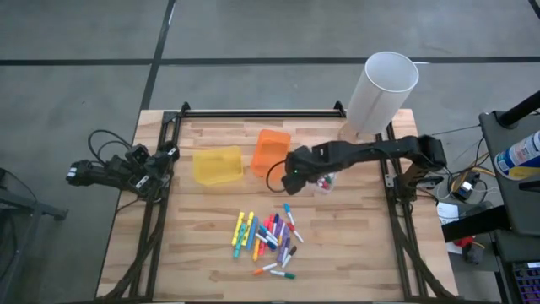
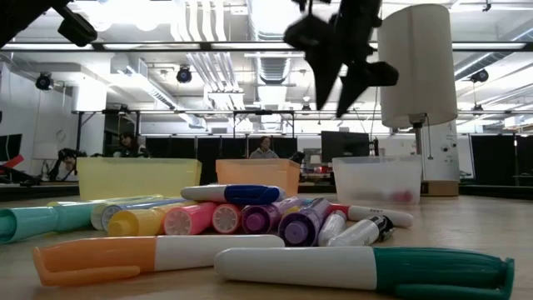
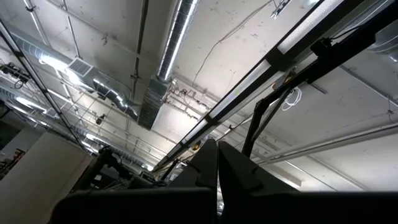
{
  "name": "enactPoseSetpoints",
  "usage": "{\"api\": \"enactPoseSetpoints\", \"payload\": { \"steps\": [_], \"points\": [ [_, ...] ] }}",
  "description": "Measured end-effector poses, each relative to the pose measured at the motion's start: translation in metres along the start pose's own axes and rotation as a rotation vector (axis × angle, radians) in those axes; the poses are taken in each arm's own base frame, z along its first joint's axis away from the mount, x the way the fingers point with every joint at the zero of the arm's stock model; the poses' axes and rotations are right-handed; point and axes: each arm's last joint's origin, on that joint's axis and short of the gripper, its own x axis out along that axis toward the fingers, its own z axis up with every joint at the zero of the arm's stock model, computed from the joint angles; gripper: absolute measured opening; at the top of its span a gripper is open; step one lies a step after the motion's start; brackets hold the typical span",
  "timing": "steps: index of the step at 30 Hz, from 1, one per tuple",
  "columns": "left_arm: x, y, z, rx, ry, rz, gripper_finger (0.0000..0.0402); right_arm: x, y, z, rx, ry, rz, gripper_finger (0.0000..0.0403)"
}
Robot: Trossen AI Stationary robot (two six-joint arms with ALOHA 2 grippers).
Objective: Pick & Place Markers
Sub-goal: Put the right violet pen into the orange bin
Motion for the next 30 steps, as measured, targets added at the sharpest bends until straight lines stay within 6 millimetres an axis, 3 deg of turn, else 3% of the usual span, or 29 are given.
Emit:
{"api": "enactPoseSetpoints", "payload": {
  "steps": [12, 21, 27, 30],
  "points": [
    [0.001, 0.0, -0.004, 0.009, 0.064, -0.035, 0.0009, -0.004, 0.044, -0.025, -0.117, -0.131, 0.289, 0.0164],
    [0.02, 0.003, -0.017, 0.062, 0.456, 0.185, 0.0009, -0.003, 0.052, -0.063, -0.295, -0.134, 0.26, 0.0164],
    [0.019, 0.014, -0.033, 0.131, 0.528, 0.362, 0.0009, -0.001, 0.056, -0.091, -0.521, -0.146, 0.242, 0.0156],
    [0.018, 0.019, -0.042, 0.154, 0.586, 0.406, 0.0009, 0.004, 0.053, -0.1, -0.542, -0.147, 0.22, 0.0149]
  ]
}}
